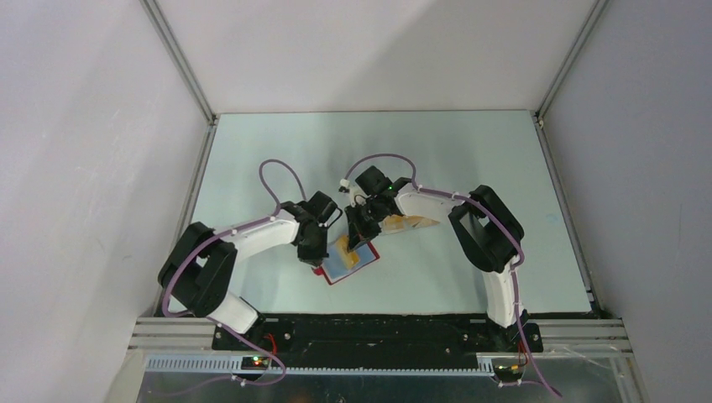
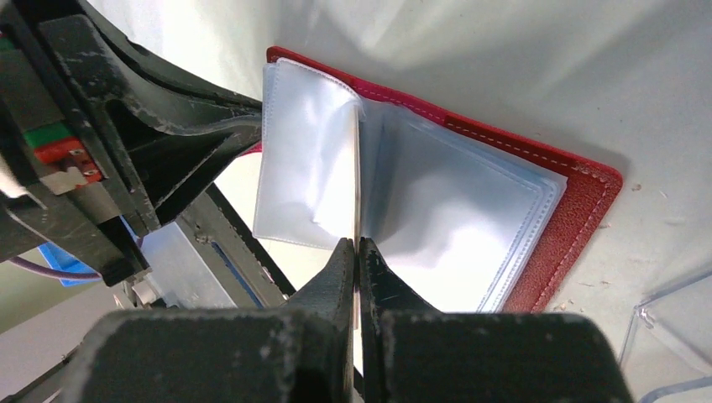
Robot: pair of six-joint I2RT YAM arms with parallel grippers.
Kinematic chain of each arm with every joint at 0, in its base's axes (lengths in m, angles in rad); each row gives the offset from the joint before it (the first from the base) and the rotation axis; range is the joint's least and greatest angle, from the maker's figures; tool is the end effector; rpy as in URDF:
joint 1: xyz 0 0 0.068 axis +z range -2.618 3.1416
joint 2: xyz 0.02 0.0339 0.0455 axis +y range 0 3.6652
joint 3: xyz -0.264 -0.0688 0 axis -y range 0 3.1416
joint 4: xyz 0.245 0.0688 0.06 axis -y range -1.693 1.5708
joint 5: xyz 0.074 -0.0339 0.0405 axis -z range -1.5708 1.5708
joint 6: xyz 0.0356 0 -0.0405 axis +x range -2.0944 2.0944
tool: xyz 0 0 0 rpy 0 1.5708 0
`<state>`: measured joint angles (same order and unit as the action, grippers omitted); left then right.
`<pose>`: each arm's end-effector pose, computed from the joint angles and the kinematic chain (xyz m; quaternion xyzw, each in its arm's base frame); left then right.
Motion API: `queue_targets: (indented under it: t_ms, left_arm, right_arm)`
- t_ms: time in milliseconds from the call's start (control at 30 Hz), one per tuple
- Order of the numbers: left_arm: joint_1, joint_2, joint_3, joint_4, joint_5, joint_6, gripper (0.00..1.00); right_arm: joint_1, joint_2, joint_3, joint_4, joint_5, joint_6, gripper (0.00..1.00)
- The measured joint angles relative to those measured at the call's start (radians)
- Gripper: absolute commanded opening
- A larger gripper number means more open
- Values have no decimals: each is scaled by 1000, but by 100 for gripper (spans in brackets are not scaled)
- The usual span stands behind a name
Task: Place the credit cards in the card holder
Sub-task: Insert the credit card into the card holder.
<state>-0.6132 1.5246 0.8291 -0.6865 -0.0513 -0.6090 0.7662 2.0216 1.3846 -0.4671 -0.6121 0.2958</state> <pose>0.2095 -0.1452 0.1587 -0.0003 0.9952 -0.0332 0.0918 0.2842 0.3019 0.1615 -0.2839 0.8859 0.3644 0.0417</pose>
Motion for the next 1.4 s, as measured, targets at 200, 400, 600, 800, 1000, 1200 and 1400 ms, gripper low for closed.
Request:
queue_targets:
  t_ms: [200,400,600,800,1000,1200,1400]
  left_arm:
    - [-7,22,21,-20,-18,18,5]
    - [-24,39,39,-34,-39,34,6]
    - [-26,31,36,-34,-80,35,6]
    - [-23,29,28,-42,-121,34,5]
    - [-16,25,28,-49,-129,33,2]
    - [-2,22,26,-47,-123,32,0]
    - [29,12,3,-18,-67,32,0]
  right_arm:
    - [-2,23,15,24,-39,11,0]
    - [-13,71,41,23,-98,51,8]
    - [-4,85,43,-5,-44,74,45]
    - [50,85,112,-97,83,87,60]
    - [92,85,154,-156,187,85,64]
    - [92,78,143,-142,168,103,70]
    - [79,61,82,-69,61,161,72]
